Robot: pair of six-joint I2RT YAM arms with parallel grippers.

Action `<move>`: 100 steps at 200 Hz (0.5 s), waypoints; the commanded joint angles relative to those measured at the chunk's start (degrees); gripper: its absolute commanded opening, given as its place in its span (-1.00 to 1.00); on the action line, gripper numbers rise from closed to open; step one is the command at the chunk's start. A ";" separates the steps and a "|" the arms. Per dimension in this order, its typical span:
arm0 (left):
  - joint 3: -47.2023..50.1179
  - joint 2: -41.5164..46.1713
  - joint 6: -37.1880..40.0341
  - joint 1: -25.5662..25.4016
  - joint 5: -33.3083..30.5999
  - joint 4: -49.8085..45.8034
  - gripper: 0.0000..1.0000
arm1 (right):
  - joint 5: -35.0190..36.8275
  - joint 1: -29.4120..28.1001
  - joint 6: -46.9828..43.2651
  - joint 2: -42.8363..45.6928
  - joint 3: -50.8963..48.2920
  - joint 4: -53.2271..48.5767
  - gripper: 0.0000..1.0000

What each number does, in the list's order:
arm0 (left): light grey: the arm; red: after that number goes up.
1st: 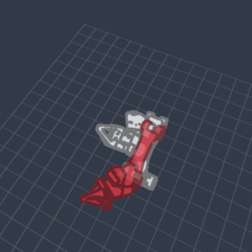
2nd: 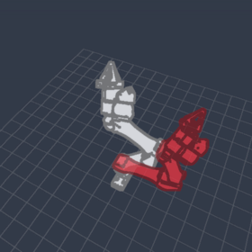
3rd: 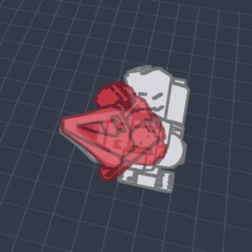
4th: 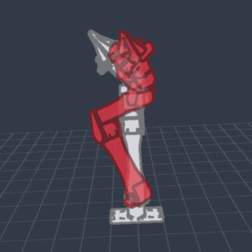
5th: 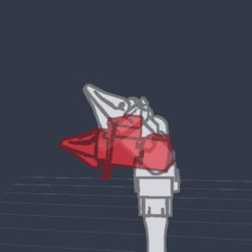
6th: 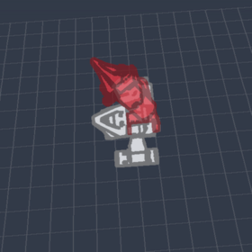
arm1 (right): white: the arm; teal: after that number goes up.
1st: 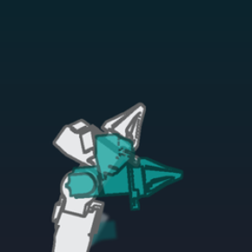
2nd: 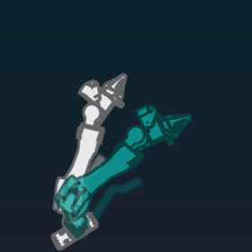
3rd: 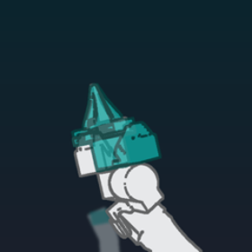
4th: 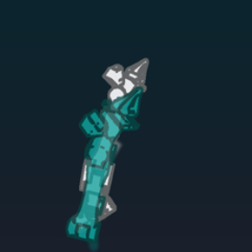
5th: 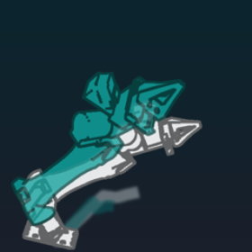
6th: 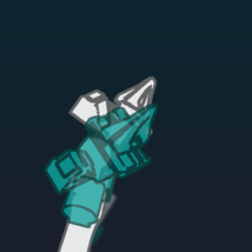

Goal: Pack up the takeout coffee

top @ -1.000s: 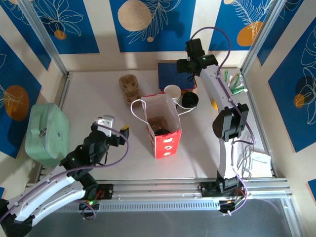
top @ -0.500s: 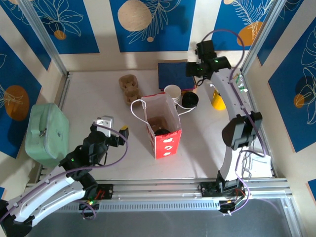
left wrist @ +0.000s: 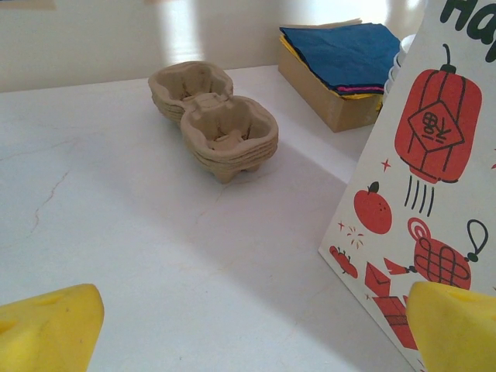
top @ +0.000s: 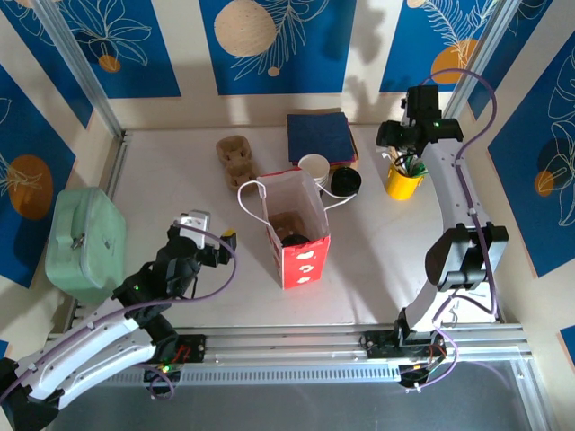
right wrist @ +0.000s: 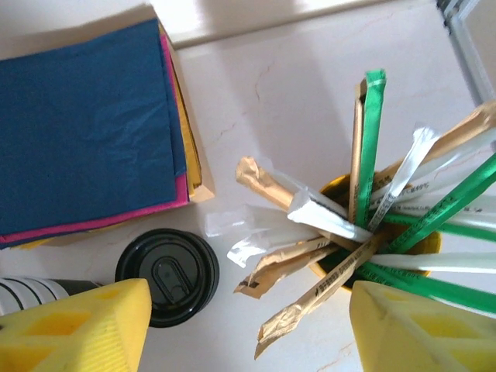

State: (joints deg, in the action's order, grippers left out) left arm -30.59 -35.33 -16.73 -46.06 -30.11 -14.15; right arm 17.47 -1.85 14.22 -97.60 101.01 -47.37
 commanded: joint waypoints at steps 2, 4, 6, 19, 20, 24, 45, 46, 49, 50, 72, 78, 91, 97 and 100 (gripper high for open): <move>0.27 0.79 -1.02 -0.47 -0.21 1.16 1.00 | -2.80 0.52 0.86 1.16 -1.01 0.66 0.32; 0.27 0.75 -1.02 -0.46 -0.17 1.15 1.00 | -2.82 0.55 0.97 1.12 -1.06 0.70 0.32; 0.20 0.74 -1.02 -0.44 -0.20 1.17 1.00 | -2.81 0.58 0.98 1.11 -1.11 0.70 0.32; 0.27 0.73 -1.11 -0.43 -0.21 1.31 1.00 | -2.99 0.71 0.85 1.02 -1.49 0.59 0.29; 0.27 0.67 -1.11 -0.43 -0.21 1.32 1.00 | -2.98 0.75 0.87 1.01 -1.51 0.56 0.29; 0.33 0.71 -1.11 -0.44 -0.21 1.45 1.00 | -2.98 0.71 0.90 1.00 -1.52 0.53 0.29; 0.40 0.49 -1.20 -0.45 -0.01 1.67 1.00 | -2.23 1.21 0.93 0.94 -2.20 1.01 0.29; 0.38 0.46 -1.20 -0.44 0.02 1.71 1.00 | -2.21 1.26 1.00 0.93 -2.17 1.03 0.29; 0.36 0.38 -1.20 -0.43 0.06 1.70 1.00 | -2.28 1.43 1.18 0.90 -2.22 1.31 0.29; 0.36 0.36 -1.20 -0.43 0.05 1.73 1.00 | -2.32 1.46 1.21 0.91 -2.22 1.36 0.28; 0.28 0.00 -1.11 -0.43 0.31 1.99 1.00 | -4.10 2.88 3.18 0.76 -2.55 2.53 0.19; 0.23 -0.08 -1.09 -0.43 0.45 2.09 1.00 | -4.12 3.05 3.50 0.72 -2.63 2.87 0.17; 0.18 -0.35 -0.96 -0.43 0.65 2.57 1.00 | -3.62 3.32 3.90 0.53 -2.74 3.77 0.15; 0.18 -0.44 -0.86 -0.44 0.74 2.69 1.00 | -3.59 3.52 4.05 0.38 -2.68 4.31 0.14; 0.18 -0.53 -0.85 -0.50 0.75 2.72 1.00 | -3.72 3.61 4.13 0.24 -2.54 4.45 0.13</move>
State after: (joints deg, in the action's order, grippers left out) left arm -30.59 -35.62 -16.73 -46.06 -30.09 -13.69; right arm 15.03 0.99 16.45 -97.62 98.94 -45.56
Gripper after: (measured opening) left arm 0.999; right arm 0.577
